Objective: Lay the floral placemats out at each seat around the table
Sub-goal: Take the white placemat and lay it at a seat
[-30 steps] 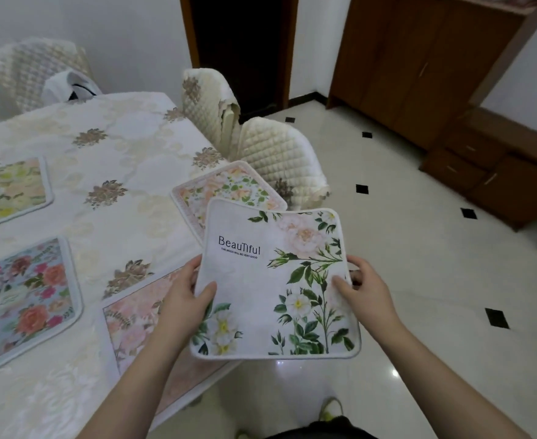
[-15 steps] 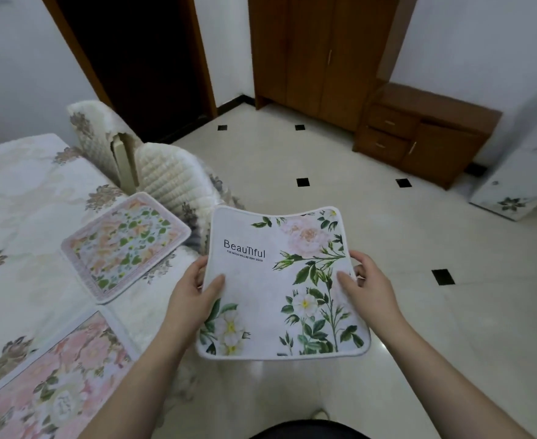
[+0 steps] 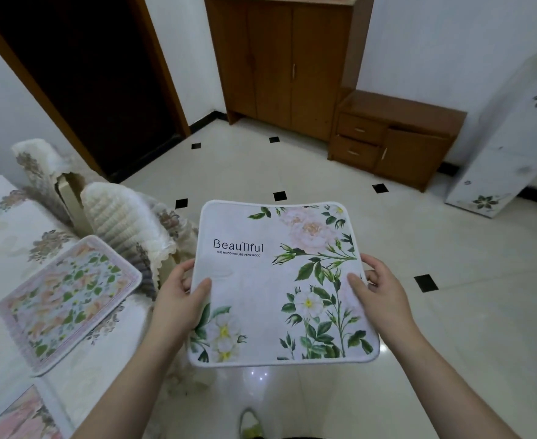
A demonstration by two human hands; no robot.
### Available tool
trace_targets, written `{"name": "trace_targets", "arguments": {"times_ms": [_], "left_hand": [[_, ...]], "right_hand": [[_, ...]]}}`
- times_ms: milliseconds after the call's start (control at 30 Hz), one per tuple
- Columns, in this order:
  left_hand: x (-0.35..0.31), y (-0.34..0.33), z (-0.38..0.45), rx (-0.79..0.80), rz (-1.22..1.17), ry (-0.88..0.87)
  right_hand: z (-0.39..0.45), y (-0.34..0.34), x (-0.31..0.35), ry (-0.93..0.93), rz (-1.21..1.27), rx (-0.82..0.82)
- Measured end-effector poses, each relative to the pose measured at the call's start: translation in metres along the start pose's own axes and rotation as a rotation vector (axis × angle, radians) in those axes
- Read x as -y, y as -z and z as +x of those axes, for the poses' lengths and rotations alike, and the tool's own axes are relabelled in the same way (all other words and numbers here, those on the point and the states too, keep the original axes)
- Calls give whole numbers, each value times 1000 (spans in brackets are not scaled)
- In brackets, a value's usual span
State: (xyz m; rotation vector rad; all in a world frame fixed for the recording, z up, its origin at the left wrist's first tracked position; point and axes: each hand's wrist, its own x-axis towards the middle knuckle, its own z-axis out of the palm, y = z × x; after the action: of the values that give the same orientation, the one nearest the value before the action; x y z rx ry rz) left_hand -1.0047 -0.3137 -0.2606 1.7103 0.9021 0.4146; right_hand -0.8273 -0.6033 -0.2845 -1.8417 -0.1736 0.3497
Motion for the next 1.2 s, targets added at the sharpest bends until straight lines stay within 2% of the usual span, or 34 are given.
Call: {"name": "trace_targets", "arguments": {"times_ms": [167, 433, 700, 967, 1200], "left_hand": [[-5, -7, 48, -18, 29, -33], [-19, -7, 148, 35, -112, -47], [-48, 11, 247, 37, -66, -49], [-52, 9, 318, -11, -73, -8], [-72, -13, 393, -97, -62, 23]], "right_hand": [[39, -16, 16, 18, -2, 5], [125, -60, 59, 34, -92, -5], [206, -115, 99, 76, -160, -21], [283, -153, 109, 78, -150, 28], [386, -185, 112, 78, -71, 113]]}}
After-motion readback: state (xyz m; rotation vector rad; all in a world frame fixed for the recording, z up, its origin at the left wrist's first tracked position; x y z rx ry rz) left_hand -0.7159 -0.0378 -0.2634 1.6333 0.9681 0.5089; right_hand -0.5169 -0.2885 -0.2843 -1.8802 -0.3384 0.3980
